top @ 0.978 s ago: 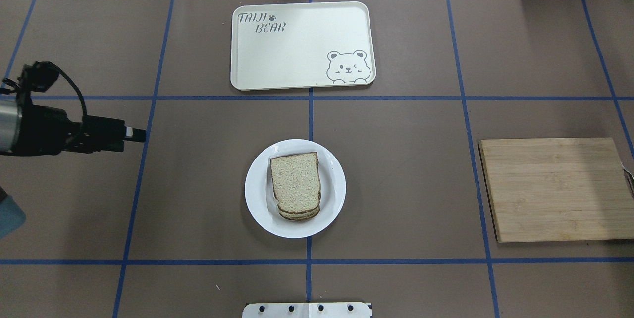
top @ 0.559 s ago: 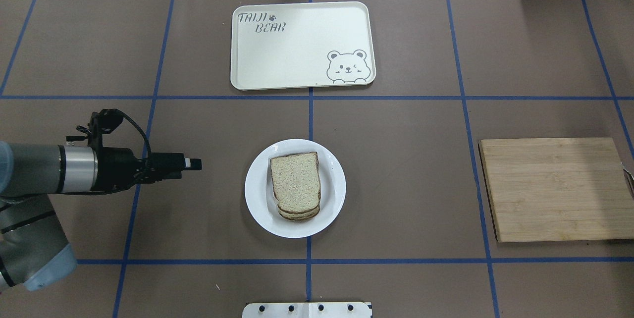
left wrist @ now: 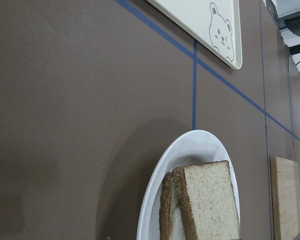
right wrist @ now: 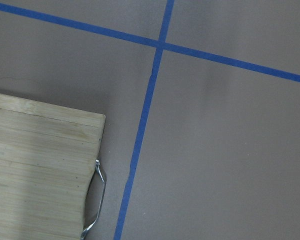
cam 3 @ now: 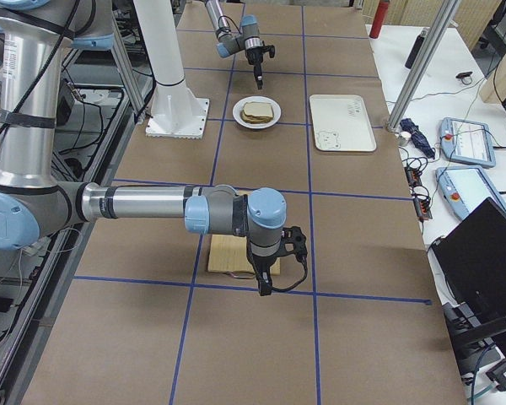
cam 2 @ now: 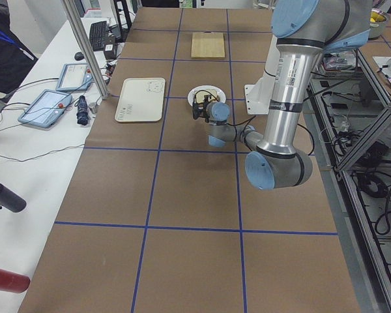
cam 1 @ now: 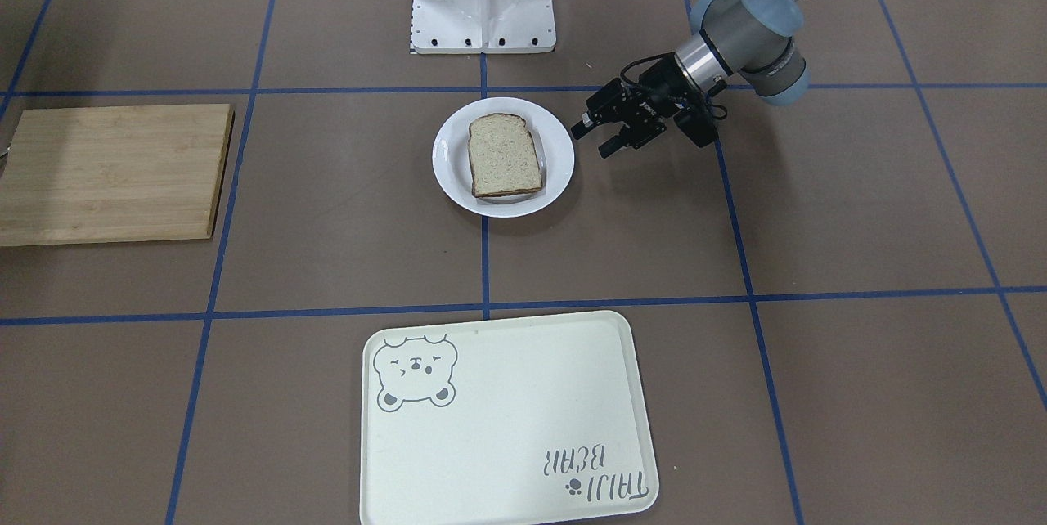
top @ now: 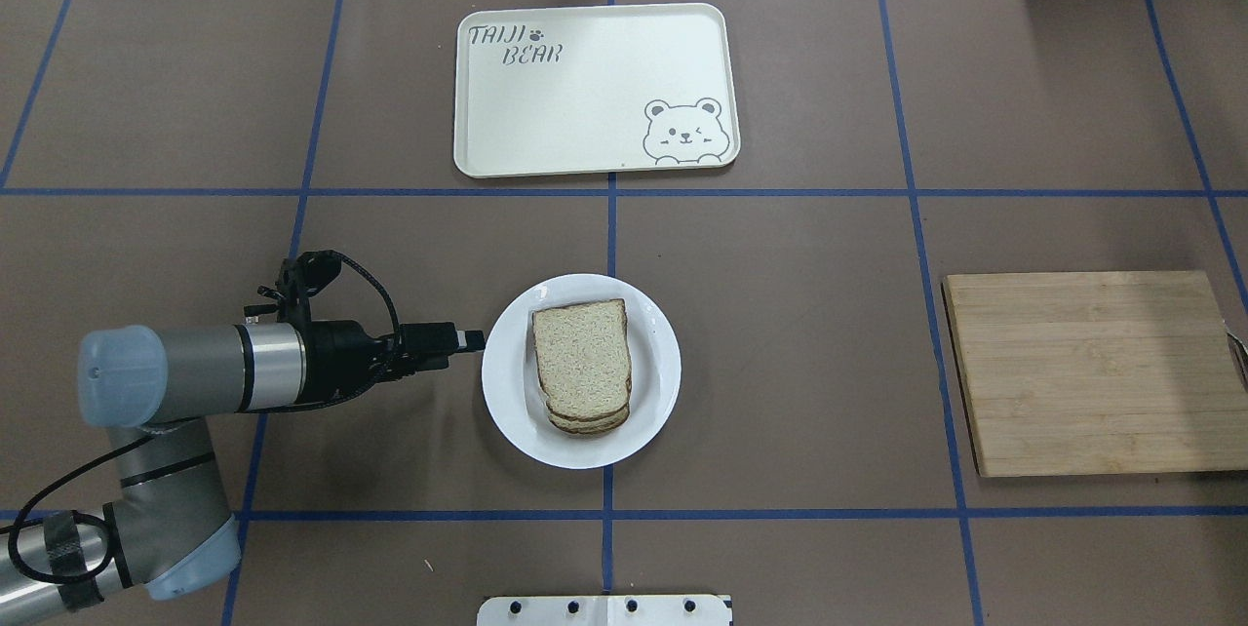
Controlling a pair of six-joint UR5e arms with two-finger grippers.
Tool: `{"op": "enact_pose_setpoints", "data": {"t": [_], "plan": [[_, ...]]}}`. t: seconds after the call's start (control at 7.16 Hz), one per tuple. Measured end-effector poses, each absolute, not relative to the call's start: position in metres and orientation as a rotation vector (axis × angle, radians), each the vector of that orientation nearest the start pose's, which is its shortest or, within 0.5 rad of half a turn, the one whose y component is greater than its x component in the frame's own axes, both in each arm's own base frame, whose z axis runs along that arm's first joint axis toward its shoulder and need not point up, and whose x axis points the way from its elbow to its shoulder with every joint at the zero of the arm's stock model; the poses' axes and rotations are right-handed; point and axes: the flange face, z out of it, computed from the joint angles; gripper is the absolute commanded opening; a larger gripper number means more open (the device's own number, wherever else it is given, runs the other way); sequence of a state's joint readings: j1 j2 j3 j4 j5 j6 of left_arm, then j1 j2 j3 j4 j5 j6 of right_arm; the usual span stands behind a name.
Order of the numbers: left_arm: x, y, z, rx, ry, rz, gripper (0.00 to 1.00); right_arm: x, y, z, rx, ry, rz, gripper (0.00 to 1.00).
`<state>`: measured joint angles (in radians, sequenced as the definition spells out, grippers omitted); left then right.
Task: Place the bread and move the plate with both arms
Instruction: 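Move the left gripper to the plate rim nearest it and grip the rim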
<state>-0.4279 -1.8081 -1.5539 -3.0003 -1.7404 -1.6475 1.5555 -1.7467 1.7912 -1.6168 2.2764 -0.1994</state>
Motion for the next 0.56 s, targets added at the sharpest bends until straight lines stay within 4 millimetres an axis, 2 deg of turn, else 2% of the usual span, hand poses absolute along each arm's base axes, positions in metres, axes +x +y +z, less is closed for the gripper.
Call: {"op": "enact_pose_setpoints", "data": {"t": [0.56], "plan": [[0.491, -0.332, 0.385, 0.143, 1.64, -0.229, 0.52, 0.062, -0.42, 0.639, 0.064, -0.706, -0.205, 1.0]]}}
